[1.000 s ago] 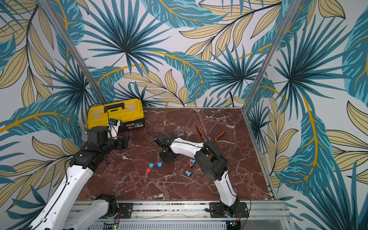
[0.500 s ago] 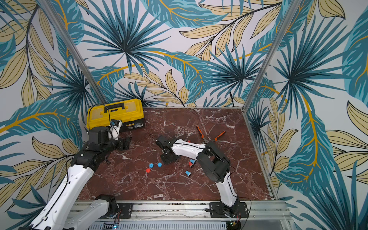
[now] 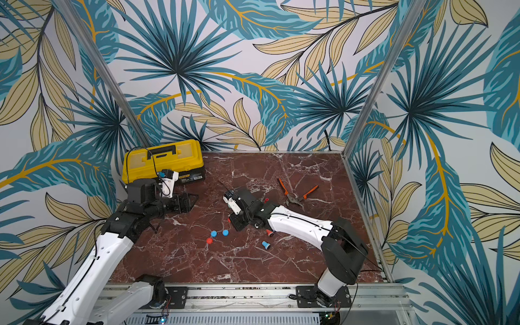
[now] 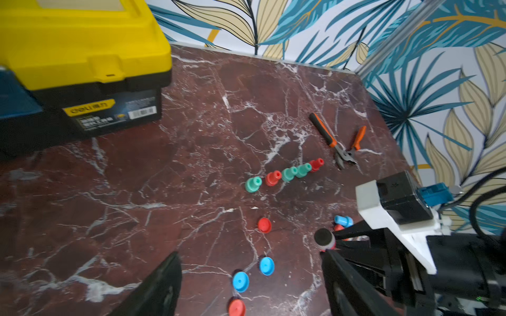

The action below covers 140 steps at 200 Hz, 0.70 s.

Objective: Close the stamp cap
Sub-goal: Pick up the stamp from the center of the board.

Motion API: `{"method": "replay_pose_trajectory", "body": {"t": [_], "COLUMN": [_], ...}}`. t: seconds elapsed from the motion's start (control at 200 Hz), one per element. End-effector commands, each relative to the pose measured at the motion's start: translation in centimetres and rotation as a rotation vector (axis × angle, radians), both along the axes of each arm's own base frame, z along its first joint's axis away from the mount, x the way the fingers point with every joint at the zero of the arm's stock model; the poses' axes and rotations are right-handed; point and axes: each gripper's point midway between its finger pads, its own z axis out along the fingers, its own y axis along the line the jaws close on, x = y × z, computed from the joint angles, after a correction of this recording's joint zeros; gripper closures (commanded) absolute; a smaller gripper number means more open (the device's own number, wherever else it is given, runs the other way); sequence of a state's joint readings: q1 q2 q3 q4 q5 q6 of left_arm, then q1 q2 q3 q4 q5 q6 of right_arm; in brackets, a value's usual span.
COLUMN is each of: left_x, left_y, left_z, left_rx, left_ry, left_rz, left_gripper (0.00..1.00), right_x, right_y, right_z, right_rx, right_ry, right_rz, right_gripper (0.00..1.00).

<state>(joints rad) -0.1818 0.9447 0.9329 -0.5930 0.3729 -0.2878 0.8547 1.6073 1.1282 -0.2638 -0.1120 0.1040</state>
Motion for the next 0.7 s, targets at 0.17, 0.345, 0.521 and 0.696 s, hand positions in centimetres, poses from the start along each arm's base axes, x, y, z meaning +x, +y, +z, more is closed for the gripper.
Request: {"method": "replay_pose_trajectory", "body": {"t": [0.17,0.345,0.521,0.696], "left_x": [-2.3,-3.3,-4.3,-5.4], "left_y": [-5.3,-6.8,-8.7,-10.7], "left_z": [1.4,0.9,1.4,2.1], "left_rx": [-0.138,-0.158,-0.183,-0.192], "left_ry": [0.069,0.109,0.134,0.142], "left_rz": [-0.150,-0.201,-0.267,-0.328], "left_gripper": [0.25,0.29,0.36,0.40], "right_x": [-2.2,-3.6,-4.1,-4.1], "right_y": [2.3,1.6,1.0,0.9], "right_z": [4.9,7.0,7.8,8.4], "right_rx": [0.156,0.192,0.171,0.164], "right_ry": [-0.280,-0.479,-0.557,-0.573], "right_rz": [0.319,0.434,0.478,0.481], "right_gripper": [0.86,0.86,0.86,0.86]}}
